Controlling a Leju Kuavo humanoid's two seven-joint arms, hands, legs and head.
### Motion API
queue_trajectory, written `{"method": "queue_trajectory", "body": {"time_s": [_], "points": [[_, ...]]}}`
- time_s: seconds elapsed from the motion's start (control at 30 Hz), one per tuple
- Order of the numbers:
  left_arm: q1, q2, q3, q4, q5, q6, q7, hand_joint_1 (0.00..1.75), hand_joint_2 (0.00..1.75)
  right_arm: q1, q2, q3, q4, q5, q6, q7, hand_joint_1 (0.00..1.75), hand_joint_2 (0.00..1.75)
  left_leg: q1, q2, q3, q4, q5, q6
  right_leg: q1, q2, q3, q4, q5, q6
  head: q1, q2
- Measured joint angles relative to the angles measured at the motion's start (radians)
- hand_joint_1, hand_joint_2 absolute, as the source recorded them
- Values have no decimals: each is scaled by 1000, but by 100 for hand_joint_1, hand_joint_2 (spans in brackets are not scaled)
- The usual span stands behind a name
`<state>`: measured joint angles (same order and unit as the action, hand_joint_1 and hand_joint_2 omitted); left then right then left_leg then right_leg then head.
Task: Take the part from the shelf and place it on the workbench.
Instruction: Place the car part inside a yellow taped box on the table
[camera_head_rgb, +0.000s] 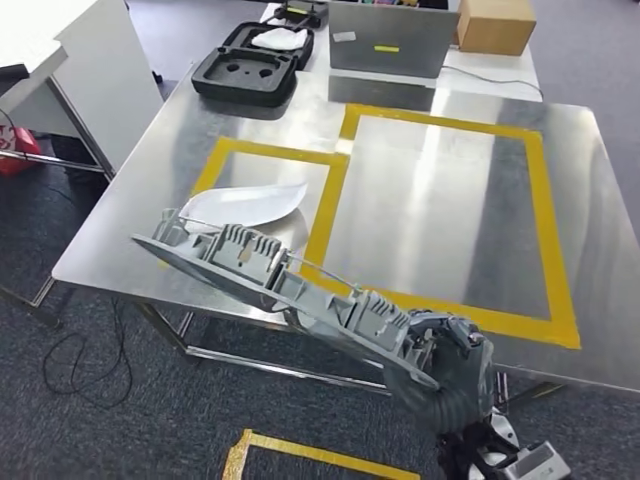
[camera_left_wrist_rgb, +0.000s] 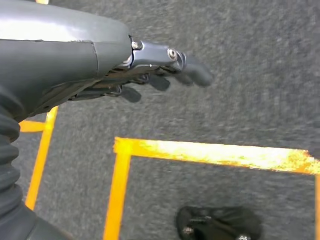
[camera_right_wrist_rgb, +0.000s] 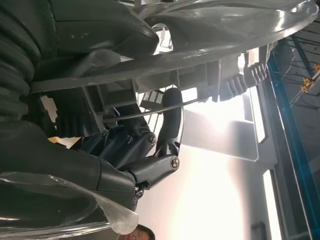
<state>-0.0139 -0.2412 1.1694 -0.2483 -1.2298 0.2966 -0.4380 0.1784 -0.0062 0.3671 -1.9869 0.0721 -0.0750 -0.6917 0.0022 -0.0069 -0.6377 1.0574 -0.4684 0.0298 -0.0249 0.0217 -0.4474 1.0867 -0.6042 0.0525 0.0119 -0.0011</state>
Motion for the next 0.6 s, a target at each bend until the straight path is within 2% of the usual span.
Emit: {"method": "queue_trajectory", "body": {"time_s": [0.03,0.07,0.1,0.13,0.17,0.2,0.23,0.3,0.33,0.37,0.4,0.47,0.5,0.53,0.6], "points": [[-1,0,1,0,0,0,0,0,175,0,4,-11,0,-14,-1,-1,175,175,0,2,20,-9,-8,5,1,-6,-37,55,0,0,2,0],[-2,0,2,0,0,0,0,0,175,1,8,-24,-1,-30,-3,-2,175,175,-1,6,38,-16,-20,10,3,-10,-81,115,-12,0,4,0],[-2,0,5,0,0,0,0,0,175,2,13,-39,-2,-47,-4,-3,175,175,-3,9,57,-21,-33,13,5,-12,-129,162,-41,-1,5,0],[-2,0,8,0,0,0,0,0,175,5,19,-55,-3,-63,-7,-3,175,175,-5,11,77,-24,-47,15,7,-12,-170,189,-78,-3,6,0],[-2,0,12,0,0,0,0,0,175,8,24,-72,-4,-76,-9,-3,175,175,-7,13,99,-26,-62,16,10,-12,-200,192,-111,-4,6,0],[-2,0,15,0,0,1,0,0,175,11,30,-90,-7,-86,-13,-3,175,175,-10,13,123,-26,-78,16,12,-13,-219,171,-122,-8,7,0],[-2,0,18,0,0,3,0,0,175,13,37,-108,-11,-92,-18,-3,175,175,-13,13,148,-26,-96,17,16,-13,-231,130,-97,-16,7,0],[0,-1,23,0,2,7,1,0,175,18,47,-143,-18,-98,-26,-4,175,175,-18,13,189,-26,-132,16,29,-19,-247,44,53,-40,3,0],[-1,-3,26,0,2,8,2,0,175,18,51,-157,-20,-100,-29,-3,175,175,-19,13,201,-26,-147,13,36,-21,-247,16,118,-50,0,0],[-1,-5,29,0,3,9,3,0,175,19,56,-167,-23,-101,-32,-3,175,175,-18,14,210,-28,-157,8,41,-21,-246,0,159,-56,-3,0],[-4,-6,32,0,3,9,4,0,175,20,59,-175,-27,-100,-34,-2,175,175,-18,14,218,-28,-158,2,43,-18,-240,-6,158,-58,-5,0],[-7,-7,36,0,3,10,4,0,175,20,67,-186,-35,-99,-36,-2,175,175,-18,16,220,-18,-151,-9,37,-11,-214,-31,153,-63,-2,0],[-9,-8,38,0,3,10,4,0,175,20,71,-189,-37,-99,-36,-2,175,175,-18,14,208,8,-150,-14,32,-10,-200,-42,151,-65,-4,0],[-11,-7,39,0,3,10,4,0,175,19,75,-192,-39,-100,-36,-3,175,175,-17,13,186,52,-160,-20,26,-9,-186,-51,148,-67,-5,0],[-13,-7,41,0,3,10,4,0,175,18,80,-197,-41,-100,-36,-3,175,175,-9,11,117,163,-207,-33,20,-8,-164,-60,138,-69,-7,0]]}}
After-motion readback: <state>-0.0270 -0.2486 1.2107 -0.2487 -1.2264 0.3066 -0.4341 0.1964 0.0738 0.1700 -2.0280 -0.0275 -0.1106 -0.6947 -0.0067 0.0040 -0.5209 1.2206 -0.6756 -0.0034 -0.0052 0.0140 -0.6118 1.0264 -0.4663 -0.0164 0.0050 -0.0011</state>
